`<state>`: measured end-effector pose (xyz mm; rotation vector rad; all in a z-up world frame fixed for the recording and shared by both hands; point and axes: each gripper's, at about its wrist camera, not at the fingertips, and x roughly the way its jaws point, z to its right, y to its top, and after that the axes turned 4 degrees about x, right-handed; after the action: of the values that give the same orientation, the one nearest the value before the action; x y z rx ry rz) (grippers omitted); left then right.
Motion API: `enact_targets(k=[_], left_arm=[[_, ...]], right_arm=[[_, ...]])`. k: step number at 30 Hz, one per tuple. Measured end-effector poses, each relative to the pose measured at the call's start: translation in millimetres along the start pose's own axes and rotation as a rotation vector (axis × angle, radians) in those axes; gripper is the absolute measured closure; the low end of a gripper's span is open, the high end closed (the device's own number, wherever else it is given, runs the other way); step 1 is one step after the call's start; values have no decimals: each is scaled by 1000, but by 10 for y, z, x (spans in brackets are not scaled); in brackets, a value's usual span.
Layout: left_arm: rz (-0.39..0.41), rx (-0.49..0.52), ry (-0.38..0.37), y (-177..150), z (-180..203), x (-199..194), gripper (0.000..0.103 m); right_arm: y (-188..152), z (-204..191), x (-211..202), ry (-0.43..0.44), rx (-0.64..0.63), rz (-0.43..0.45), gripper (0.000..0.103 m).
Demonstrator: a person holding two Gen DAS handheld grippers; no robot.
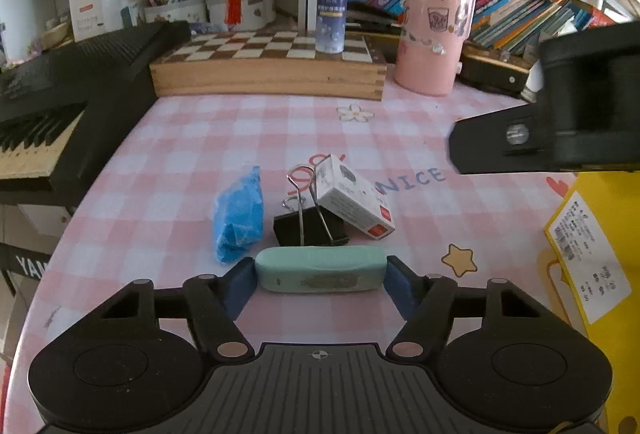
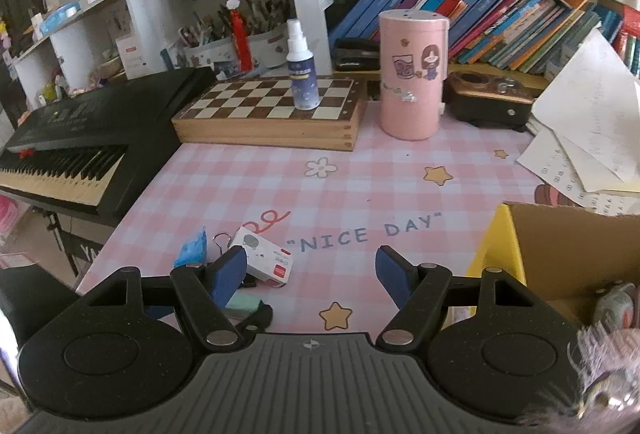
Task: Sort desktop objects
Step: 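Reach the left tool to the mint-green block while the right tool approaches the blue bag, then grasp the mint-green block with the left tool while the right tool grasps the blue bag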
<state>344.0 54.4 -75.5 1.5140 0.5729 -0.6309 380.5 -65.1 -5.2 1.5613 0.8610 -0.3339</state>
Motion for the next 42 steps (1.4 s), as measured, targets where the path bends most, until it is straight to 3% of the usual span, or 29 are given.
enact_targets(k=[6, 11, 16, 19, 29, 31, 32, 36, 42], left_arm=[[27, -19, 12, -84, -207, -340, 33], [37, -85, 91, -130, -447, -567, 33], [35, -150, 180, -176, -713, -722, 33], [30, -171, 216, -210, -819, -773, 33], [31, -190, 249, -247, -930, -834, 33], [37, -189, 247, -249, -942, -852, 33], [42, -188, 246, -257, -945, -871, 33], [63, -197, 239, -283, -970, -947, 33], [120, -191, 202, -264, -977, -1135, 33]], right_arm=[[55, -104, 158, 56, 4, -41, 33], [75, -264, 363, 88, 21, -88, 33], [89, -550, 433, 200, -71, -89, 50], [84, -705, 614, 242, -79, -142, 64], [-25, -947, 1114, 143, -161, -204, 69], [-76, -991, 1167, 129, -212, -197, 79], [-96, -997, 1185, 128, -220, -201, 80], [-133, -1001, 1129, 125, -227, -187, 81], [-87, -973, 712, 168, -187, -137, 81]])
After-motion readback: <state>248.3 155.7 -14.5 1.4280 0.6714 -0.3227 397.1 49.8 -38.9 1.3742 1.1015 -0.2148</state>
